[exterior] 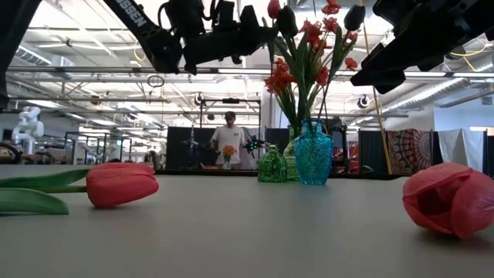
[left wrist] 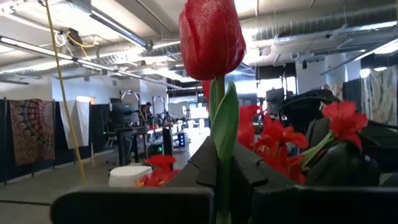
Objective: Sort flowers into vase by color
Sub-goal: Put the top pink flower into the bottom green vase
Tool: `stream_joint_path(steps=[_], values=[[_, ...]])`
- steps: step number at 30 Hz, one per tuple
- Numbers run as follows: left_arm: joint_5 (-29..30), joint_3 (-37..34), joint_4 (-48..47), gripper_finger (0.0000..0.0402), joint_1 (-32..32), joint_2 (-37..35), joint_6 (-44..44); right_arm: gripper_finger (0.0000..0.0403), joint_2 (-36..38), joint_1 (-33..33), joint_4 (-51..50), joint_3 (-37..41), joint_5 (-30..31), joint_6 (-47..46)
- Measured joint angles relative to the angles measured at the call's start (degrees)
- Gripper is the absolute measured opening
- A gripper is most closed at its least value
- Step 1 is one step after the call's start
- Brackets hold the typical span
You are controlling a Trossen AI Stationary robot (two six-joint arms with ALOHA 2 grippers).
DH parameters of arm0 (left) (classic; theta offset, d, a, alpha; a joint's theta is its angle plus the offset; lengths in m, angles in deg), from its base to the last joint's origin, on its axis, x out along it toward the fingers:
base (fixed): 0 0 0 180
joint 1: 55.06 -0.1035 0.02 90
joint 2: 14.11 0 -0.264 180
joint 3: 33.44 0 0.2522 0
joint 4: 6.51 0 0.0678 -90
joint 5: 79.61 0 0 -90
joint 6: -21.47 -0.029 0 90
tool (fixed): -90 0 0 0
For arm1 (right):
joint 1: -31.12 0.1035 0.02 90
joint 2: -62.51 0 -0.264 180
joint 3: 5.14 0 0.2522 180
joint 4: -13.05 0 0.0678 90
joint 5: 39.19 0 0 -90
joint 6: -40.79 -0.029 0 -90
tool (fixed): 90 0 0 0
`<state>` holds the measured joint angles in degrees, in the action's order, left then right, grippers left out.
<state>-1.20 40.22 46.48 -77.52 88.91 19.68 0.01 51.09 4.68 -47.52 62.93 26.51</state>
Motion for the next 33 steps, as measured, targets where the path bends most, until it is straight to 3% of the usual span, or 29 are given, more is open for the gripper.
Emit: stream_joint_path(steps=[33], values=[[1.57, 0.0, 1.8, 0.0015, -0.98, 0.02, -1.7, 0.016, 0.0, 0.01, 0.13, 0.0, 0.02, 0.01]])
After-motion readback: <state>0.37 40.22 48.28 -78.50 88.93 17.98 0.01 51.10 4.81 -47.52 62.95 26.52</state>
